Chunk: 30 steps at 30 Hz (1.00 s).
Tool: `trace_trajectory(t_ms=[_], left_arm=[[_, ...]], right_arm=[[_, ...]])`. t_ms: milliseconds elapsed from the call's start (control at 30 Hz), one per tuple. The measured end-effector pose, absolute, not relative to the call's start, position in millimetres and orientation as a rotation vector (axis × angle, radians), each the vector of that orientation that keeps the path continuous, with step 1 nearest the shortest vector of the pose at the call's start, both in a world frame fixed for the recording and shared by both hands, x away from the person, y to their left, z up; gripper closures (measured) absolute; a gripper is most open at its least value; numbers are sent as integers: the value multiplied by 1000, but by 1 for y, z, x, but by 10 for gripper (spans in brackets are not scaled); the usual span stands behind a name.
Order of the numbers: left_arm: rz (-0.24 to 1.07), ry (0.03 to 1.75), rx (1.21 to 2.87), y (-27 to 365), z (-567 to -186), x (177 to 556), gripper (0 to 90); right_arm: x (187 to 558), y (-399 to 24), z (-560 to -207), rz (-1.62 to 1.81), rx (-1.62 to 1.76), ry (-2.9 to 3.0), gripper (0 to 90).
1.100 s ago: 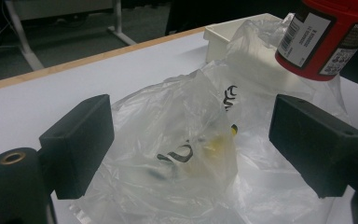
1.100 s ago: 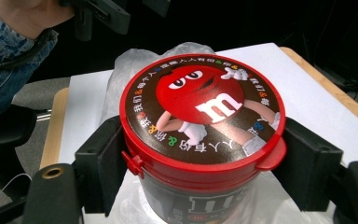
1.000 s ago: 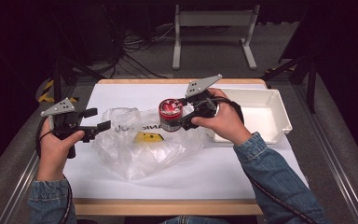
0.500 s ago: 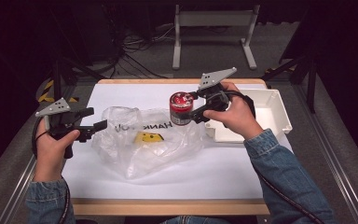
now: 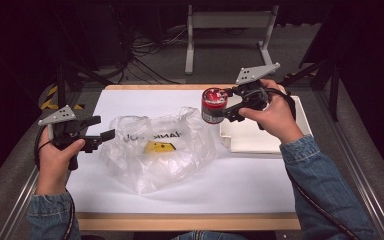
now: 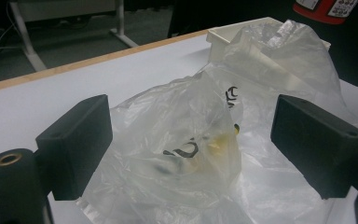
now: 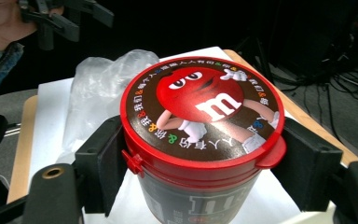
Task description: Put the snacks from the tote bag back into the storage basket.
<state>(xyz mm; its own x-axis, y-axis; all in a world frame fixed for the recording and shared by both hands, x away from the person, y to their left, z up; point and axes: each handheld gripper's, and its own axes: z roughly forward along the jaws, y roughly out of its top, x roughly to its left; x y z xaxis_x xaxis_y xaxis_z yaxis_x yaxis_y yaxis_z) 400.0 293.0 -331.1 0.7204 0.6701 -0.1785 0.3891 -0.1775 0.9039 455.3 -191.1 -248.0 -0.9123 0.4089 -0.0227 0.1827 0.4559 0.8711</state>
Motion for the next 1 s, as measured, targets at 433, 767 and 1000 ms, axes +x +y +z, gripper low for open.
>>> trace_trajectory(t_ms=[433, 767, 1000], left_arm=[[305, 835, 1801, 293, -333, 401, 134], [311, 844, 1809, 295, -334, 398, 133], [319, 855, 1810, 298, -335, 393, 133]], right_arm=[[467, -226, -248, 1411, 560, 2462, 251], [478, -242, -255, 1393, 571, 2464, 251], [490, -252, -265, 1392, 572, 2454, 251]])
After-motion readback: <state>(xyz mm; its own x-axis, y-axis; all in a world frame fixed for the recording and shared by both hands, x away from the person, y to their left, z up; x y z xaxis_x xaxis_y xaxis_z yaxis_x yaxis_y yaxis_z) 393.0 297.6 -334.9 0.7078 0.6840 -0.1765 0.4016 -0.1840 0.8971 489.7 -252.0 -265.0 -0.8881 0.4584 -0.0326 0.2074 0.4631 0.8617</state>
